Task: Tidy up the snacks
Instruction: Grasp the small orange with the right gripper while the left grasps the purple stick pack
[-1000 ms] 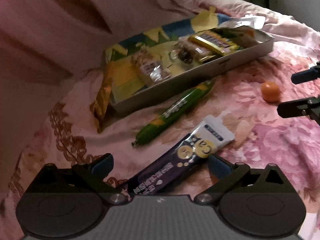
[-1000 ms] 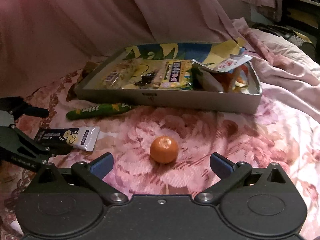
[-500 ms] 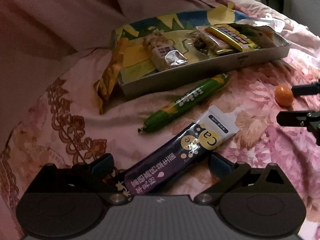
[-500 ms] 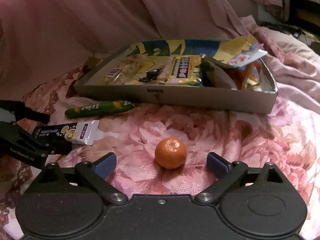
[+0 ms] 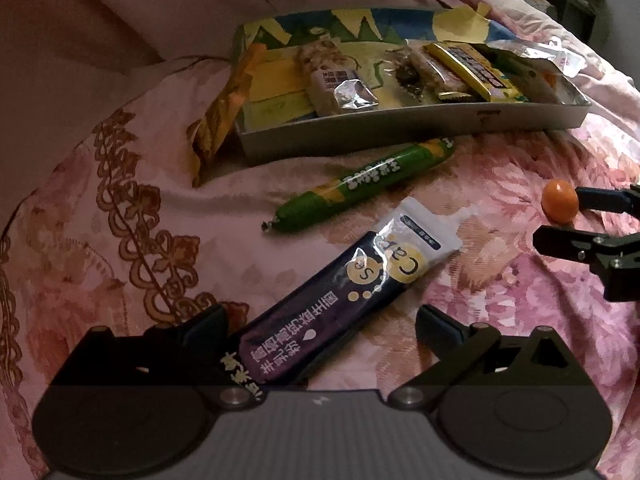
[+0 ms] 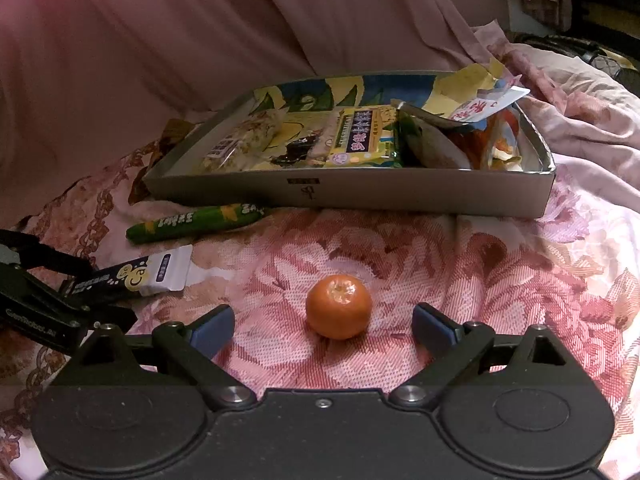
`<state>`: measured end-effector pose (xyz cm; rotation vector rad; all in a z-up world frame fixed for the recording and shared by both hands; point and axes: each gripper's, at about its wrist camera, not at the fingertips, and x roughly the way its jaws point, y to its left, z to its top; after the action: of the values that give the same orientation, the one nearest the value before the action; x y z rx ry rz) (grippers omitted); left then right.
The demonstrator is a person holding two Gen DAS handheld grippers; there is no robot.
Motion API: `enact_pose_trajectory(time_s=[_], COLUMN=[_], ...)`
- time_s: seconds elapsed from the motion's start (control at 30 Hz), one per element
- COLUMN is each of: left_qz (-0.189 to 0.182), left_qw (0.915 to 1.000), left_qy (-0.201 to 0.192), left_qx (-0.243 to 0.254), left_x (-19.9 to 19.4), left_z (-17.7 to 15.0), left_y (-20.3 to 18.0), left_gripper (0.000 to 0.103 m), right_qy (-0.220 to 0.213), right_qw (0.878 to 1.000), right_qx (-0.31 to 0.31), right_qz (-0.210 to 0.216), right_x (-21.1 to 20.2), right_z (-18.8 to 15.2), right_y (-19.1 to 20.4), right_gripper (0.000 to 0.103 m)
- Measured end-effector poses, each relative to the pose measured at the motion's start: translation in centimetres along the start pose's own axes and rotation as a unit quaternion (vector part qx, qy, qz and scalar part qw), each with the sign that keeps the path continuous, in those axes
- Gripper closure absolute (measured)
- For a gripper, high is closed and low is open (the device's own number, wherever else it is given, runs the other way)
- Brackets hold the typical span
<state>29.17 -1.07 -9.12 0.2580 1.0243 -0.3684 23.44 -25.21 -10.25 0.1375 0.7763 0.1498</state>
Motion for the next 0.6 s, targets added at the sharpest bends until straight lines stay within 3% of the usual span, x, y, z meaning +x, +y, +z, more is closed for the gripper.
enact_pose_trajectory(time_s=[0.2,0.43,0.6], left_qz=[-0.008,-0.037,-0.033], left_qw=[0.9999,0.9986,0.9988], left_qy=[0.013,0.034,0.026], left_qx=[-0.004,0.020,0.027], left_x=[-0.5,-0.9,-1.1], left_z=[-0.5,-1.1,-1.1], left_y=[-0.8,-2.7,-3.9], left_gripper=[0.001,0.001,0.002], right_qy=[-0.003,-0.009,-0.017], right_qw=[1.000,1.000,1.000], right_qx=[-0.009,-0.010,-0.006], right_qz=[-0.005,-0.009,-0.011], right_x=[0.0,-0.3,-0.4], right_z=[-0.3,-0.3,-0.2], right_y=[0.3,0.3,0.1], right_gripper=[0.008,0.020,0.026])
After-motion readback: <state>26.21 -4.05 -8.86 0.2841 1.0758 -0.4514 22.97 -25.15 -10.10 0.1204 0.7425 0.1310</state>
